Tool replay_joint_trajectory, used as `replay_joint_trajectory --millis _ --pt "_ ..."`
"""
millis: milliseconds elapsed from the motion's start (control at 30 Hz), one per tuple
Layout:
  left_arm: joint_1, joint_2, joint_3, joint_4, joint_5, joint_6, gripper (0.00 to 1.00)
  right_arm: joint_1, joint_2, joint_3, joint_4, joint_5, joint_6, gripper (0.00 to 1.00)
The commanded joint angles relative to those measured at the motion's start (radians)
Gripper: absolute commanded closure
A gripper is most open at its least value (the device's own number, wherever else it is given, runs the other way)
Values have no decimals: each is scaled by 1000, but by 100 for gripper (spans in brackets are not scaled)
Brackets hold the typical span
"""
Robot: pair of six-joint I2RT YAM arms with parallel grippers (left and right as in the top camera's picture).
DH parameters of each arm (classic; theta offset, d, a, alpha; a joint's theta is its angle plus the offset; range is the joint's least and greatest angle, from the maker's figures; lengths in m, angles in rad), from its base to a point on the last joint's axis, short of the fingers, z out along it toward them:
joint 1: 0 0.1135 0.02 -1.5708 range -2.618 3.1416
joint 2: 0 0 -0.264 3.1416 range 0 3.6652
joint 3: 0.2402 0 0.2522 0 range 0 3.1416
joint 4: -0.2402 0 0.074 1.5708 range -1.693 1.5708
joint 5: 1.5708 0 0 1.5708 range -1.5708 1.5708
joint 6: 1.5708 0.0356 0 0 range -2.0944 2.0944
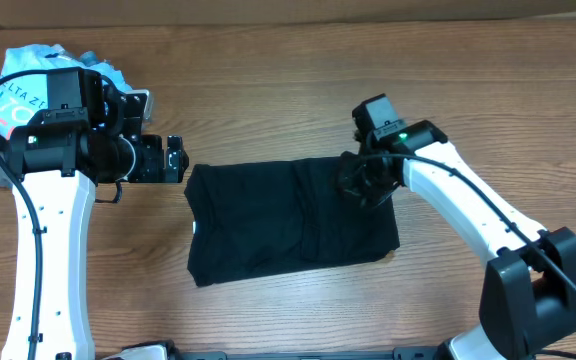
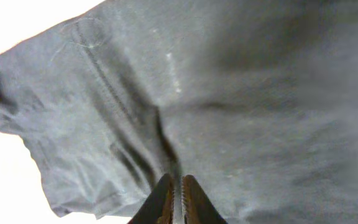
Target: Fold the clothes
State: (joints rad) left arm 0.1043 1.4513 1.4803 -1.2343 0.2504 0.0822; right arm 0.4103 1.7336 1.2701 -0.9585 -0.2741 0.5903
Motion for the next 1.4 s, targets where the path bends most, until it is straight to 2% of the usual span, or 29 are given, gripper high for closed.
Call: replay_joint_trajectory --millis 0,133,233,433,533,700,800,833,933,967,1067,1367 --pt "-7 -6 21 0 5 19 0 51 51 -7 19 -15 71 92" --pt "-7 -6 21 -5 61 15 0 105 132 -8 43 -116 89 92" --pt "-7 -6 21 -17 117 14 0 157 162 -8 93 -215 34 91" --pt "-6 6 14 -53 13 -42 0 185 160 3 116 -224 -37 90" --pt "-6 19 -18 -53 -28 -87 0 154 142 12 109 -225 -102 90" --pt "-7 58 -100 -36 30 -98 0 73 71 29 64 -217 -166 90" --pt "-7 81 -171 -1 38 -115 0 3 27 29 32 -217 -165 78" --pt "-7 88 -196 18 38 -130 0 -21 19 29 12 -217 -165 77" --pt "-6 107 -258 72 39 -178 0 -90 16 25 -70 -201 -165 78" --pt "-6 114 -275 87 39 -184 0 -114 17 13 -98 -166 -165 83" --pt "-6 129 -289 102 38 -184 0 -153 17 -26 -130 -92 -165 88" --pt "-6 140 -290 124 38 -183 0 -260 24 -307 -43 -14 -121 88"
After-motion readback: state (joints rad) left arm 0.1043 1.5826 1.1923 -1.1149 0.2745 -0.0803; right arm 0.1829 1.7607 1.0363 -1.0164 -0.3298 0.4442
